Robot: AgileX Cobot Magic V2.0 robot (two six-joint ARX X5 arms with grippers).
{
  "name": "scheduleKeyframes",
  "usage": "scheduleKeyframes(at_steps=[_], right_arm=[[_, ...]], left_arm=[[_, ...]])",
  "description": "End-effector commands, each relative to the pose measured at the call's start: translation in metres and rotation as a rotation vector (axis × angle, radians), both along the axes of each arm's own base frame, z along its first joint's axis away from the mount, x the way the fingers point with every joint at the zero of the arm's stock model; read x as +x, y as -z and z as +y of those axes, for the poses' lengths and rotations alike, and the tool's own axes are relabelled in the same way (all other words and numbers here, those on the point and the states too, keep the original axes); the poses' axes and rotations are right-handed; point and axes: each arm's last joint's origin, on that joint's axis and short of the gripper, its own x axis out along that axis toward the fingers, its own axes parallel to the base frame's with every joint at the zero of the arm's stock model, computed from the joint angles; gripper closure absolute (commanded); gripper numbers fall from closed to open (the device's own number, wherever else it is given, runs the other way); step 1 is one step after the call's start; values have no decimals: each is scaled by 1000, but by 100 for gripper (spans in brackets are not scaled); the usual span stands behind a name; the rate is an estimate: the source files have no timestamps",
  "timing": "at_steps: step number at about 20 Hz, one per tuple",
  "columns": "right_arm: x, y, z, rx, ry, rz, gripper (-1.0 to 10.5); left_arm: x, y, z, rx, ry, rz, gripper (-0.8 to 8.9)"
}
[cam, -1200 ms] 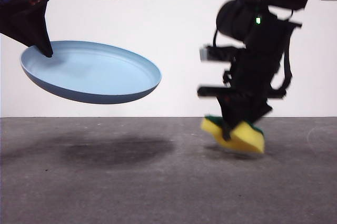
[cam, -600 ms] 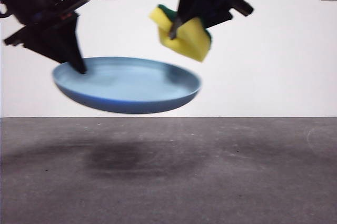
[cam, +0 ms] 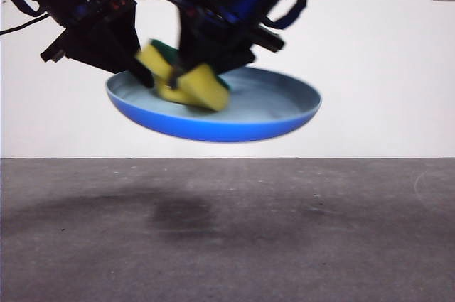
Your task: Pick up the plate,pick up the cloth,clean the plate with the cloth
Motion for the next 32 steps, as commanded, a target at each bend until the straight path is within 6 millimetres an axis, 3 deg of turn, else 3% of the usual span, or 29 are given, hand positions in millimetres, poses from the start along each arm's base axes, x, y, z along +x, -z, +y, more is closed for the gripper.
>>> scheduleKeyframes(at_steps=[1,6,10,14,18,23,28,32], right_arm=[[-10,9,9,-36,-45,32,959],[-22,23,-1,-239,-4,113,959],[-11,24,-16,-437,248,-54,958],[14,14,-22,-309,355,-136,958],[26,7,-21,-125,266,-103,959],[26,3,-13,32,106,-35,959],[12,6,-2,61,-39,56,959],[-2,20,-9,-93,-43,187,958]], left_arm=[[3,-1,1,-28,-21,-11,822],[9,0,19,-28,-78,8,822],[6,4,29,-19,-45,65,822],[0,7,28,-27,18,118,822],[0,6,27,-57,43,126,822],[1,5,26,-65,45,108,822],[7,1,26,-89,37,41,822],[11,-1,33,-105,-6,24,822]])
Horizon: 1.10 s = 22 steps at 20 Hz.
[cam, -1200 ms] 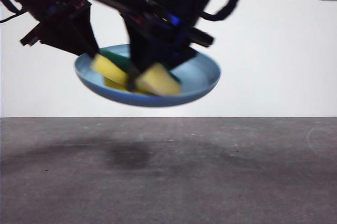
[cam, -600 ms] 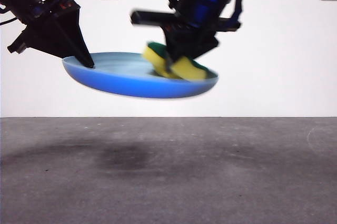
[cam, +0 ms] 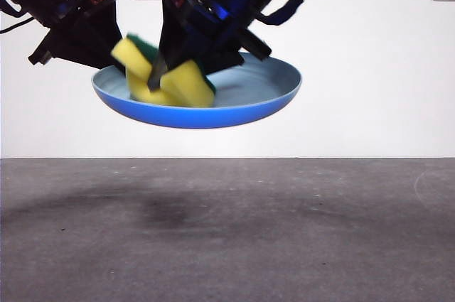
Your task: Pick up the plate,pick up the cloth,clean the plate with the cloth
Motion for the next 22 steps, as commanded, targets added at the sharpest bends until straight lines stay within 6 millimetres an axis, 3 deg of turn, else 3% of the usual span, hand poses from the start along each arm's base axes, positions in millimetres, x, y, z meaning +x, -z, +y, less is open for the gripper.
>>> scheduleKeyframes(at_steps=[1,5,8,13,18,22], right_arm=[[-4,18,-8,-140,30,99,958],[-1,23,-21,-391,241,-40,958],[7,20,-26,-450,374,-167,958],[23,10,-22,-284,408,-222,958],[29,1,-10,-34,270,-200,959],[27,6,1,46,185,-142,959]], left_arm=[[2,0,6,-31,-23,9,822],[1,2,14,-16,-46,48,822],[-3,6,15,8,-23,84,822],[-8,8,11,21,11,120,822],[-8,6,7,-30,54,114,822],[-6,5,7,-49,57,96,822]])
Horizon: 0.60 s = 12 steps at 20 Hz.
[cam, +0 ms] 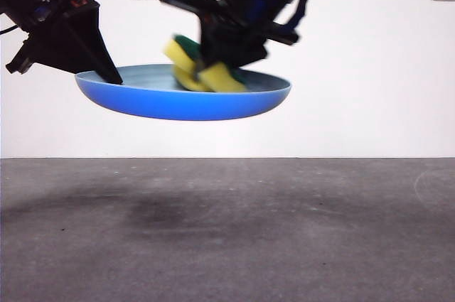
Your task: Pick up the plate,pick up the cloth,clean the plate with the cloth
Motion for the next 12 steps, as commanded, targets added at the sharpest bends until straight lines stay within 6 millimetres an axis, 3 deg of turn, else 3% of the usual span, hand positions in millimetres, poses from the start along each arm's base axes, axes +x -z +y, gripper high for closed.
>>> scheduleKeyframes(at_steps=[1,4,6,9,12], right_arm=[[-2,21,11,3,-53,89,959],[-12,33,20,-29,-127,167,959],[-21,34,26,-49,-154,178,958],[-28,18,21,-28,-157,152,959],[-36,-4,10,-5,-129,102,959]], left_arm=[[0,-1,-5,-43,54,-27,822],[2,-3,-4,-31,39,-57,822],[5,-2,-1,80,-45,-95,822],[9,1,6,314,-200,-159,822],[17,9,10,351,-222,-153,822]])
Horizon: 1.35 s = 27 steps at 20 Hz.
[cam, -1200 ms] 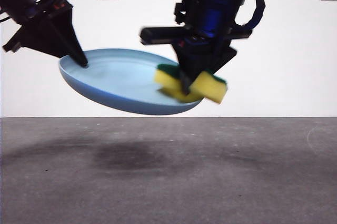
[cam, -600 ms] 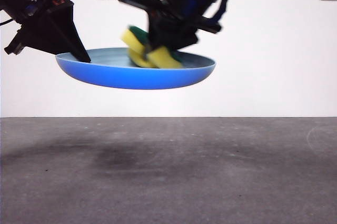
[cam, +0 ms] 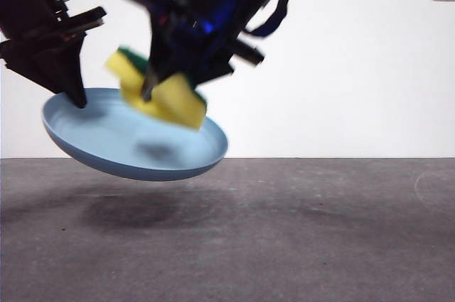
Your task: Pick up the plate,pick up the cloth,clean the plate with the cloth
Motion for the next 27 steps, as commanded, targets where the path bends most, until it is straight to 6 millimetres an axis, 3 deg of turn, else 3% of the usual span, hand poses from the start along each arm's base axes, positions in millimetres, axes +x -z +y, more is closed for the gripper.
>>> scheduleKeyframes(at_steps=[1,9,14,17,19,22,27], right_arm=[[-6,-20,-13,14,71,-61,959],[-31,-67,-59,-43,258,-193,959],[-41,-78,-80,-76,296,-195,958],[-37,-77,-87,-97,321,-182,959],[-33,-75,-90,-105,339,-173,959],[-21,-70,-95,-125,383,-157,959],[15,-36,-95,-202,415,-41,959]], left_arm=[[11,11,1,13,4,9,822],[47,67,2,76,-47,91,822],[60,98,3,104,-65,144,787],[62,98,2,95,-67,127,375],[61,98,3,83,-87,143,365],[54,81,1,39,-124,125,365],[17,4,-2,-32,-78,-67,365]])
